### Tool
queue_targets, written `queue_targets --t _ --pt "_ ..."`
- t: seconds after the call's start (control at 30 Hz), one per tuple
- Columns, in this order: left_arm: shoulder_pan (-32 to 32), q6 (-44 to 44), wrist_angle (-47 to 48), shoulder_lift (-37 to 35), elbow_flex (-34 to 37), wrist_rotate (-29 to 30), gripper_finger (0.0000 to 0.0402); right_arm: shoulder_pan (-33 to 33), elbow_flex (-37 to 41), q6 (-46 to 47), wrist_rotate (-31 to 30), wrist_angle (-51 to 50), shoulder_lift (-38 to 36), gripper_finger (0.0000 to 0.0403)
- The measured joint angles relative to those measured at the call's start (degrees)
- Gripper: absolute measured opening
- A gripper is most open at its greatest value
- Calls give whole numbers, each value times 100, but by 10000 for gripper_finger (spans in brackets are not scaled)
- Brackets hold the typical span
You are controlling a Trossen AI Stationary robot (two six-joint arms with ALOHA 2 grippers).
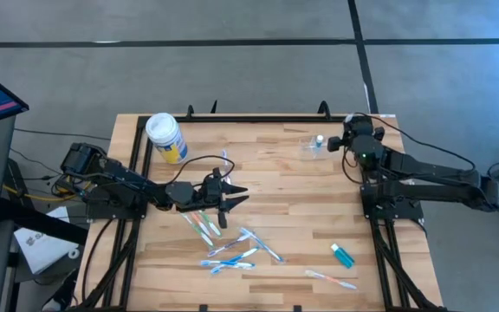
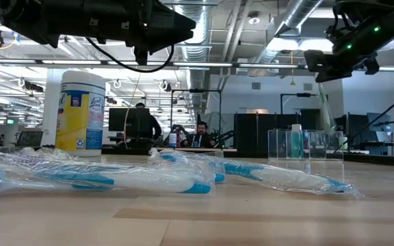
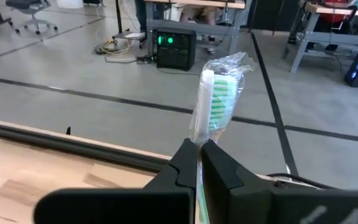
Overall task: Pick & Place toothbrushing station
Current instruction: Put the top green toothbrush into the right transparent organizer
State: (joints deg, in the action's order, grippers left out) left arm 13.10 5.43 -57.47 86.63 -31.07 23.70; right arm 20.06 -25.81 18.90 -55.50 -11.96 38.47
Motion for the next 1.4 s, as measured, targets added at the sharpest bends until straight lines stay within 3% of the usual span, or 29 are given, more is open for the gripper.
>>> queue_targets --t 0.63,0.93,1.4 --pt "0 0 0 -1 0 -1 100 497 9 144 504 487 697 0" --pt "2 0 0 -1 0 0 100 907 947 342 1212 1909 553 0" --pt "1 0 1 -2 -2 0 100 1193 1019 515 1396 1627 497 5"
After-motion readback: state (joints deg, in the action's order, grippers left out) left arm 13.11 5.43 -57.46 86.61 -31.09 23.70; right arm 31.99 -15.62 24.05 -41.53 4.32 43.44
